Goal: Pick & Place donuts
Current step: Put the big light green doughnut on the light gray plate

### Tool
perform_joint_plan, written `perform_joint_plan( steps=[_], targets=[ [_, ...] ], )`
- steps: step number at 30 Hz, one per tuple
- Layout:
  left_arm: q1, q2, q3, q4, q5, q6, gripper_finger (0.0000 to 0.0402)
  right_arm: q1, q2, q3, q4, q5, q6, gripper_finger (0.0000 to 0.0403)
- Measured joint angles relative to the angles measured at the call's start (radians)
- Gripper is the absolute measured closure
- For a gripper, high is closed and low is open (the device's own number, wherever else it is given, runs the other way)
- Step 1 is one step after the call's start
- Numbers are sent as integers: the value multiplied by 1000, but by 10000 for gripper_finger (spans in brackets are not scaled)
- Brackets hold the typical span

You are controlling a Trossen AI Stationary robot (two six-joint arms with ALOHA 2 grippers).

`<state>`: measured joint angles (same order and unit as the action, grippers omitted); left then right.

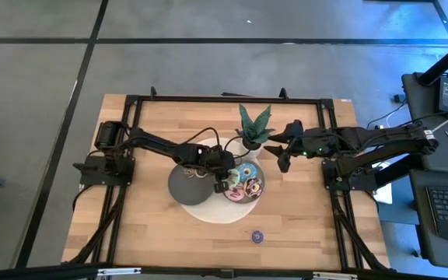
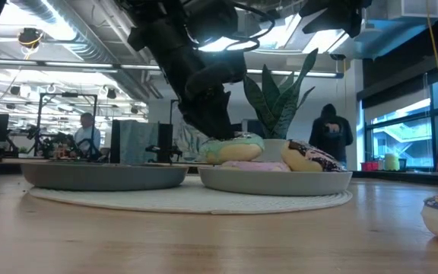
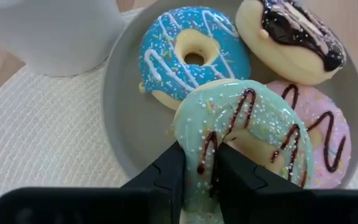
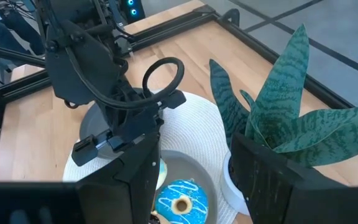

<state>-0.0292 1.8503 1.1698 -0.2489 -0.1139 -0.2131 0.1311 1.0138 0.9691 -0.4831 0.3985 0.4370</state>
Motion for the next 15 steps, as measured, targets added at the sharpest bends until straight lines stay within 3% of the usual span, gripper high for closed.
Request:
perform_joint_plan(
  steps=[15],
  targets=[
    [-1,0,0,37,-50,52,238,0,0,0,0,0,0,205]
  ],
)
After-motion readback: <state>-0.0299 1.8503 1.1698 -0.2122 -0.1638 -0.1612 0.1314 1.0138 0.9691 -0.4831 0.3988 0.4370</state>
